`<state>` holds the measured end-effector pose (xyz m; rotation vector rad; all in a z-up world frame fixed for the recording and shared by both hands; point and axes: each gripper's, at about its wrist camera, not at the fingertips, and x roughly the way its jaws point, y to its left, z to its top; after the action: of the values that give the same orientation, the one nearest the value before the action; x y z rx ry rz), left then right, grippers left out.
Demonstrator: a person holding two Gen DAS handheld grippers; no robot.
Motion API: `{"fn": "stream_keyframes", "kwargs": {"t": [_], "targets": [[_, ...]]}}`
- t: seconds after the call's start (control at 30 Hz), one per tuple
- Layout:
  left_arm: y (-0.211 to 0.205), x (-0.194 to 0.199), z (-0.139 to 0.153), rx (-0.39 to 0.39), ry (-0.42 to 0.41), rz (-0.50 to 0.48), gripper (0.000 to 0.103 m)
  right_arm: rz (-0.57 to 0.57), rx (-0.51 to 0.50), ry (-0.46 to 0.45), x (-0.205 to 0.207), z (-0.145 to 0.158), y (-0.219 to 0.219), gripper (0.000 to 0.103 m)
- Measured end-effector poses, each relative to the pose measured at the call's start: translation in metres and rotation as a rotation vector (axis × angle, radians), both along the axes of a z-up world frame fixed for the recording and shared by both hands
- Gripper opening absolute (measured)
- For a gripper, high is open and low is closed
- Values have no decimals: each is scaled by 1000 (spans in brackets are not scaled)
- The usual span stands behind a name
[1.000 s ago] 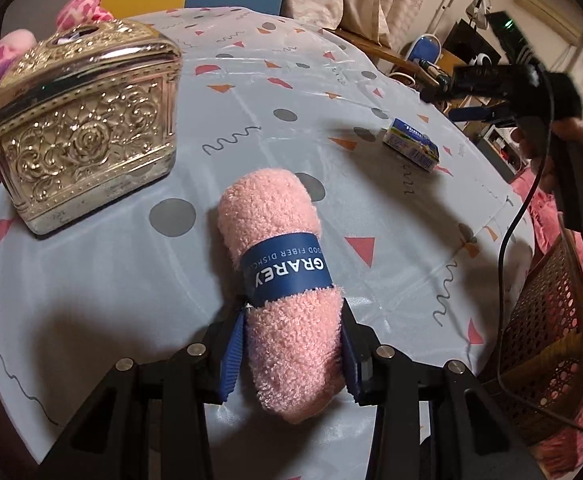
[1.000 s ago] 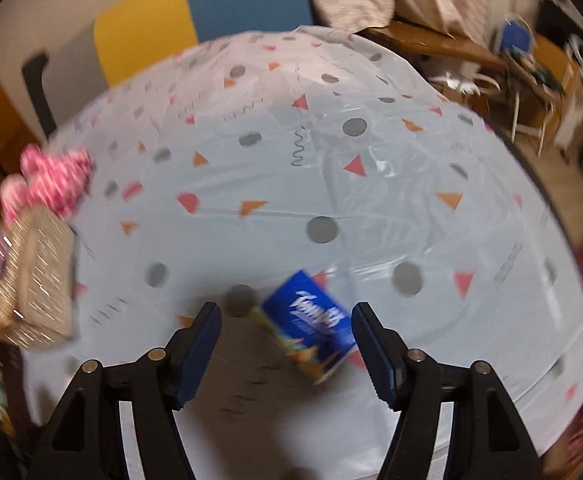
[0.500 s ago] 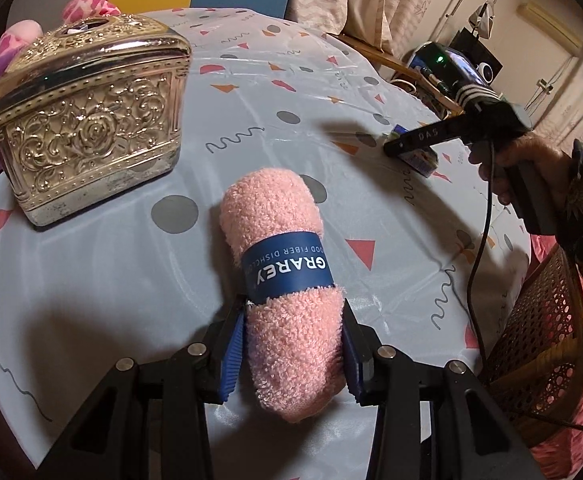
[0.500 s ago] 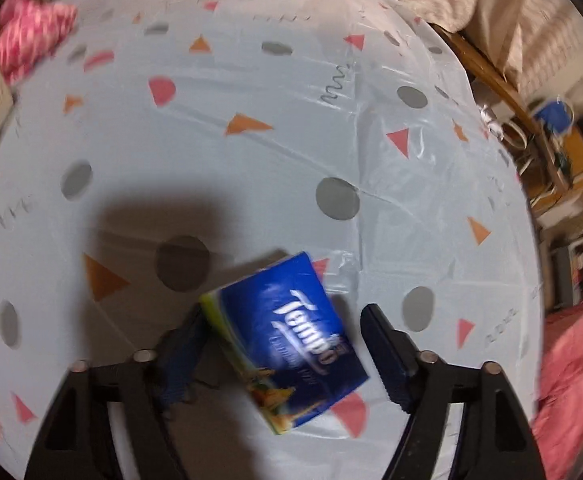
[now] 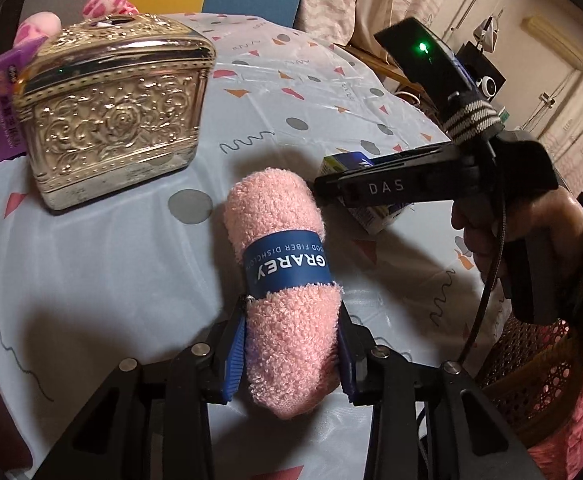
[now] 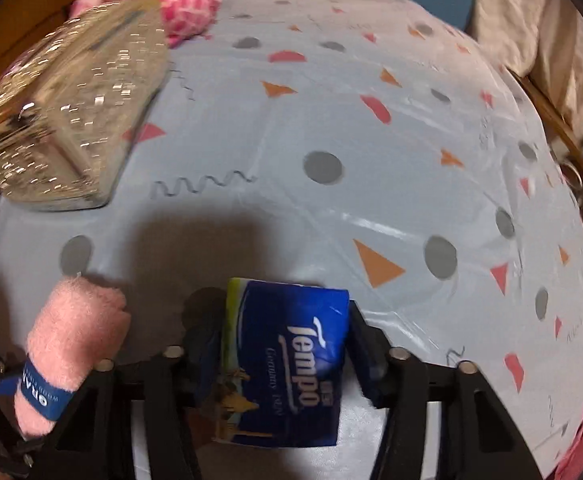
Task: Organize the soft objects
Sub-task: 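Carry the towel roll over the tray with the left tool while the right holds the pack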
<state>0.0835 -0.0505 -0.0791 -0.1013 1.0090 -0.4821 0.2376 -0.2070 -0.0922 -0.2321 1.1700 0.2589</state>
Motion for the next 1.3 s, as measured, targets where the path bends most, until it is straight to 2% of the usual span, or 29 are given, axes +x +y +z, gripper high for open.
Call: {"fn": "stream_keyframes", "kwargs": {"t": [0.1, 0.5, 0.7, 0.83, 1.03, 1.3], "targets": [[2, -6, 0, 6, -18, 3, 39, -9, 45, 6, 0, -1, -9, 54], [-1, -12, -1, 39, -61, 8, 38, 51, -19, -47, -24, -1, 20, 54], [-4, -11, -1, 47, -65, 7, 39, 110, -62, -112, -37, 0, 29, 53], [-5, -12, 0, 44, -62, 18, 38, 110, -47, -114, -40, 0, 30, 53], [2, -19, 9, 51, -57, 39, 37, 105, -32, -112, -38, 1, 24, 53], [12, -28, 34, 40, -100, 60, 37, 103, -22, -115, -33, -1, 18, 53]]}}
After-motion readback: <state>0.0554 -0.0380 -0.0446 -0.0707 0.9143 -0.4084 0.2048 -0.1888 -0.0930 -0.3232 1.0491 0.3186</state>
